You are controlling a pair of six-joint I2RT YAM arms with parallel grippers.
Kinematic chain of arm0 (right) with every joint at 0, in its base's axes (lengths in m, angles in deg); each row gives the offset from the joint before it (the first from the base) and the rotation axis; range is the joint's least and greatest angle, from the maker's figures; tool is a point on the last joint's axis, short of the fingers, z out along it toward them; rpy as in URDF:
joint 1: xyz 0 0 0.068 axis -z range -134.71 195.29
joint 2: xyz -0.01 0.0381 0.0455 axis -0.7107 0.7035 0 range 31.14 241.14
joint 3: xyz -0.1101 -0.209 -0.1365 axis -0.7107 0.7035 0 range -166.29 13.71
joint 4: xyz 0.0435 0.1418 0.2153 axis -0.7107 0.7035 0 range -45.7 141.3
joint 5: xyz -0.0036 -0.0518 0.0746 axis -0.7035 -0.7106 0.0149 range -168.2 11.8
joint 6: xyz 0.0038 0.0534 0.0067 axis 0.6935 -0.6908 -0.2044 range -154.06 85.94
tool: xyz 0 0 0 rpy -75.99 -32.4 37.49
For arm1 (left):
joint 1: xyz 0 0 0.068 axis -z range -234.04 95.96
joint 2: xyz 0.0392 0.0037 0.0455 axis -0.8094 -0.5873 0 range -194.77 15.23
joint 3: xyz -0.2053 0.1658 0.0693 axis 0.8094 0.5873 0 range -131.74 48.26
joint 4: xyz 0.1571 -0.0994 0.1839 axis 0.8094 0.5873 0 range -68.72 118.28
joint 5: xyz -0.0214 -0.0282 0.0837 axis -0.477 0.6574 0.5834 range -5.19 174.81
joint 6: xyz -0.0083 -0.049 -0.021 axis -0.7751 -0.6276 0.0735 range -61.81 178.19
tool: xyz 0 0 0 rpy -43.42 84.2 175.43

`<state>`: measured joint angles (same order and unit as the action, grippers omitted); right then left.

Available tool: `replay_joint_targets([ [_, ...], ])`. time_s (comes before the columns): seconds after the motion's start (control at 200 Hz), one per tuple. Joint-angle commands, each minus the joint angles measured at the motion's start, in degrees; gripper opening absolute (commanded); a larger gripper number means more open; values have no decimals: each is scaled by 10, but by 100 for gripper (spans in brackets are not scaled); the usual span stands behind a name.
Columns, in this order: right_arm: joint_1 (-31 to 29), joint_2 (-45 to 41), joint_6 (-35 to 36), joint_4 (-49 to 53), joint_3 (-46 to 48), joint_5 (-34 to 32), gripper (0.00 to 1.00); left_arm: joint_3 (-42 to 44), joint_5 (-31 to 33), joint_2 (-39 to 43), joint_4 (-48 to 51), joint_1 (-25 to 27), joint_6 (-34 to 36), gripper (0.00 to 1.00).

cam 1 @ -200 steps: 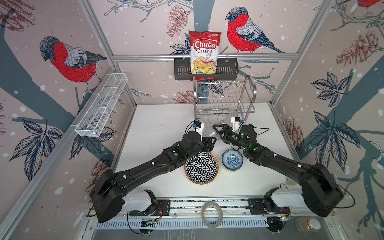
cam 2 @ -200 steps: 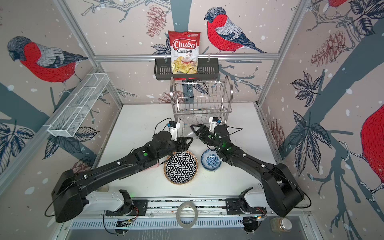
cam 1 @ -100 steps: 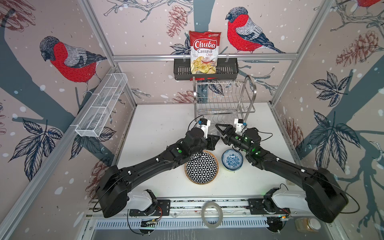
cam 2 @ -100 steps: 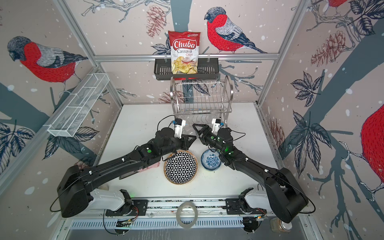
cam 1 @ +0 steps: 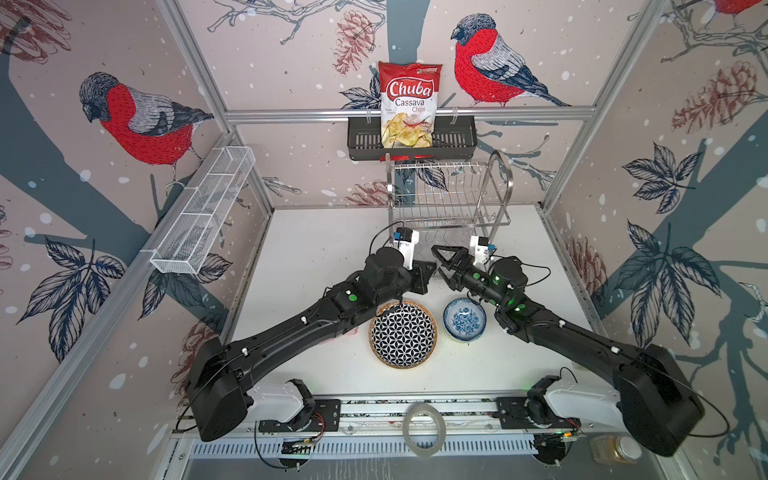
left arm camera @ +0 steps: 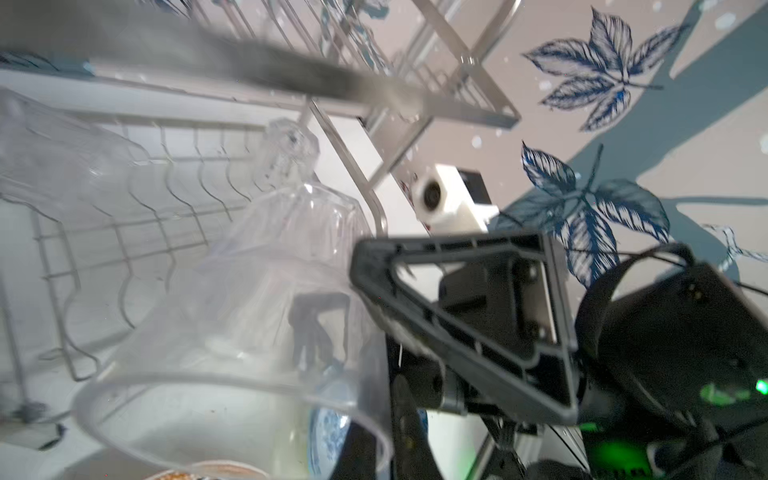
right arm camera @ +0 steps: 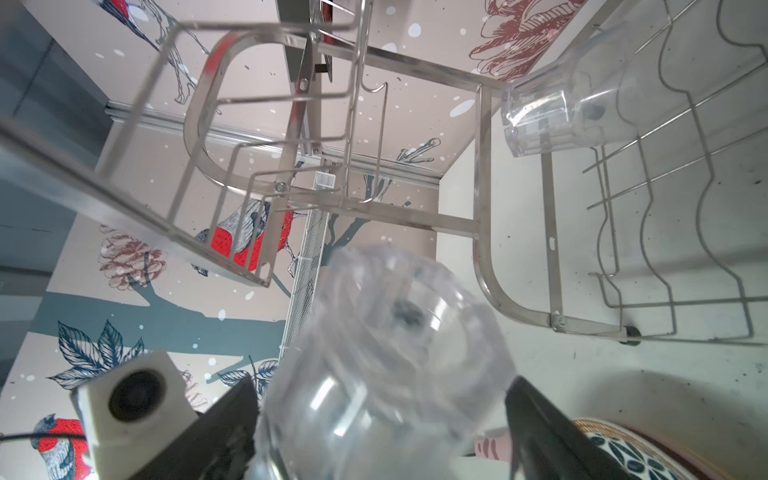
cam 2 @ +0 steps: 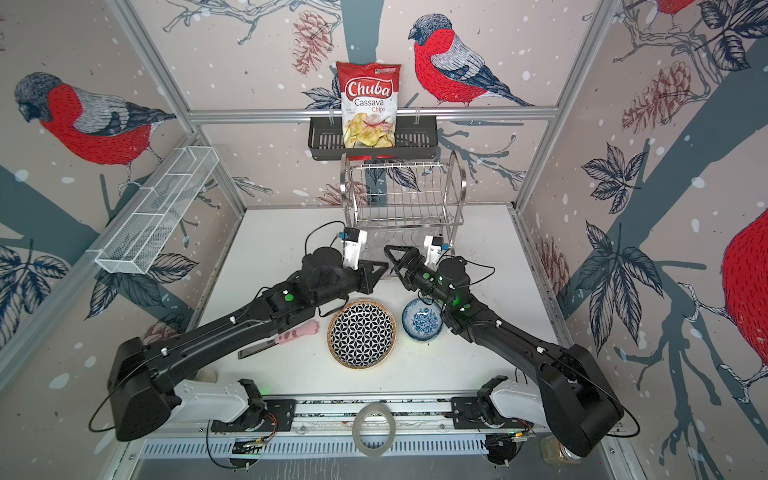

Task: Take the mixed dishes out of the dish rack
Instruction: 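Grasp the clear glass with the left gripper while the right gripper releases it, then lower the glass with the left gripper beside the patterned plate while the right gripper waits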

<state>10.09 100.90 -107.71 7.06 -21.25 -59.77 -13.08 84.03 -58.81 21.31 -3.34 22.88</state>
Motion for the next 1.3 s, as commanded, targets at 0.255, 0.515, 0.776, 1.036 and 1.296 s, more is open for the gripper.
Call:
replay_joint_targets([
  [0.255, 4, 9, 62, 34, -24, 7, 100, -11, 23, 72, 186, -43, 18, 0],
  [0.515, 8, 3, 78, 58, -11, 6, 100, -1, 22, 120, 295, -102, 15, 0],
  [0.776, 12, -1, 91, 75, -2, 1, 100, -42, 31, 67, 455, -171, 32, 0],
  [1.036, 23, -7, 92, 87, 12, -3, 99, -62, -3, -4, 500, -212, 57, 0],
  [1.296, 30, -13, 96, 93, 18, -4, 99, -98, -16, -91, 543, -214, 78, 0],
])
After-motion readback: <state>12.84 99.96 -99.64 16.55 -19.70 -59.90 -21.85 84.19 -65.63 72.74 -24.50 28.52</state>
